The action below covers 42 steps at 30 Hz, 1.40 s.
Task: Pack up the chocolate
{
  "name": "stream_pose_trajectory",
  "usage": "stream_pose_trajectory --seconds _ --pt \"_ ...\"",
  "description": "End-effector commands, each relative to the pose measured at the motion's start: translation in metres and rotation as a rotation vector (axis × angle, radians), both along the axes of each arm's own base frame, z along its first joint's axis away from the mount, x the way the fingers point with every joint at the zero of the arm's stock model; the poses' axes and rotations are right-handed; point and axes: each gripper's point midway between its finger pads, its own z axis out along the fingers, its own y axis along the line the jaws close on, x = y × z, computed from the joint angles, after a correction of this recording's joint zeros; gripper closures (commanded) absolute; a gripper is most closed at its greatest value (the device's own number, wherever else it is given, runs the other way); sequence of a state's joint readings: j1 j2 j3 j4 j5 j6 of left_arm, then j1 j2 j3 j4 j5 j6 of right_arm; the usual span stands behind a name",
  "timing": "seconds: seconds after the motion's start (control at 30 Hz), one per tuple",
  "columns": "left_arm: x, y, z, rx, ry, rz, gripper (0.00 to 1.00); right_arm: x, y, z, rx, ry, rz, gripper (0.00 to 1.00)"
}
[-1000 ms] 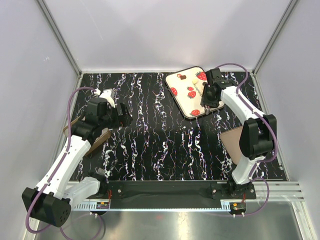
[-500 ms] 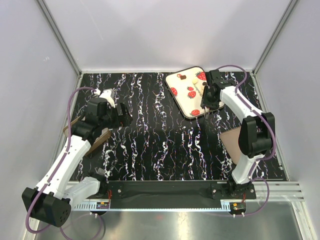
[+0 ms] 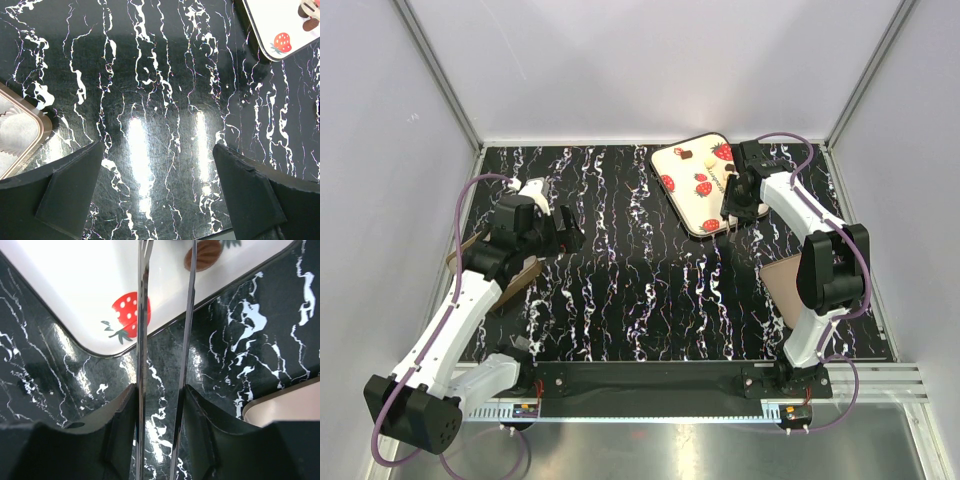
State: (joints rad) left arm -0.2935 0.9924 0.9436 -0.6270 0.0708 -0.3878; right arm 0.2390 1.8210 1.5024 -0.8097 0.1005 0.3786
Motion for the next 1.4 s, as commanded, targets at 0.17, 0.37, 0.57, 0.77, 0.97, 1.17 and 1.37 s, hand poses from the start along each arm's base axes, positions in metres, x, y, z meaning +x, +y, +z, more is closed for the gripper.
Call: stream_pose_trajectory --seconds 0.17,0.37,0.57,0.77,0.97,1.17,1.37 --pt "0.009 -0.001 0.014 -0.006 -0.057 -0.01 0.01 -0.002 0.014 0.011 0.083 0.002 0.043 0.52" --pt "0.009 -0.001 0.014 -0.004 -0.057 -0.008 0.01 -0.002 0.018 0.015 0.106 -0.011 0.066 0.48" --pt "0.009 -0.001 0.015 -0.005 -0.06 -0.008 0.01 -0.003 0.015 0.009 0.08 0.019 0.069 0.45" --pt "0.009 -0.001 0.015 -0.005 -0.062 -0.008 0.01 -0.001 0.01 0.008 0.051 0.014 0.07 0.46" --pt "0.009 -0.001 0.015 -0.005 -0.063 -0.008 0.01 0.001 0.012 0.001 0.055 0.027 0.083 0.57" --pt "0.012 -0.001 0.028 -0.016 -0.078 0.01 0.01 0.005 0.025 0.026 0.102 -0.032 0.117 0.65" --pt "0.022 -0.005 0.091 -0.075 -0.147 0.031 0.01 0.011 0.065 0.071 0.133 -0.139 0.203 0.67"
